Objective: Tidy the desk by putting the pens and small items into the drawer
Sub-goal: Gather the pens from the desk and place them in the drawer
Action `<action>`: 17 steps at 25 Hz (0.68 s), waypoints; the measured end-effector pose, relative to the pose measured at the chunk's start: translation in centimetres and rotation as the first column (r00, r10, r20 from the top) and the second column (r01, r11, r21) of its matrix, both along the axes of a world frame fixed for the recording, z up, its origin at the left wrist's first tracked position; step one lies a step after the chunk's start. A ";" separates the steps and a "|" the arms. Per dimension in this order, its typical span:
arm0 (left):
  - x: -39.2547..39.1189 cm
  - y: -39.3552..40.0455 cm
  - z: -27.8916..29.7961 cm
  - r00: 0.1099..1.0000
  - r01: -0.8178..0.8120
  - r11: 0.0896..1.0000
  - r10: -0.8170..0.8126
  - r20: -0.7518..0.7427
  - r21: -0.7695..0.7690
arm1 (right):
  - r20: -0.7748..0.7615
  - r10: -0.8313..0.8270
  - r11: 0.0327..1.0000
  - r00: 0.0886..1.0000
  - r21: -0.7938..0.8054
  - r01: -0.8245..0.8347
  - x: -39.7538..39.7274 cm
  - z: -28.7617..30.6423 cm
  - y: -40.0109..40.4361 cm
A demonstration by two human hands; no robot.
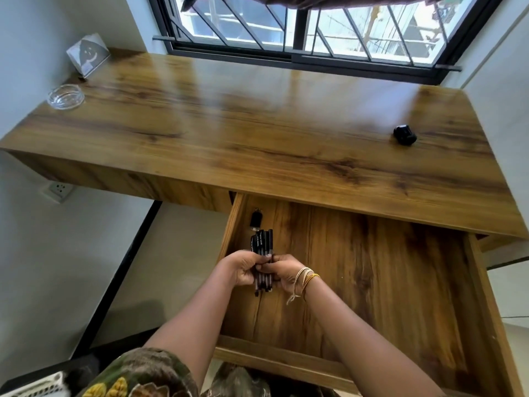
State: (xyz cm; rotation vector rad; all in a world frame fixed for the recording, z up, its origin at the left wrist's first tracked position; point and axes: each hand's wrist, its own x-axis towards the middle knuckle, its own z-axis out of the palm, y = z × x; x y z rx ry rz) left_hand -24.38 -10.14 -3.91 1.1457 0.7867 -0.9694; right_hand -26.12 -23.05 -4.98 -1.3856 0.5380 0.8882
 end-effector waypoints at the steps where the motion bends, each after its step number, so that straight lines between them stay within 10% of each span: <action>1: -0.1 0.3 -0.1 1.000 0.003 1.000 -0.003 -0.008 0.004 | -0.013 -0.034 0.999 0.999 0.018 0.034 -0.2 -0.3 0.4; 8: -0.2 1.1 -0.9 0.993 0.005 0.970 -0.034 0.115 0.244 | -0.075 -0.172 0.985 0.982 -0.049 0.168 -0.2 -0.9 3.1; 17: 0.9 -0.6 0.1 0.892 0.211 0.719 -0.419 0.170 0.662 | 0.001 -0.079 0.886 0.997 -0.459 0.070 1.2 -1.1 4.4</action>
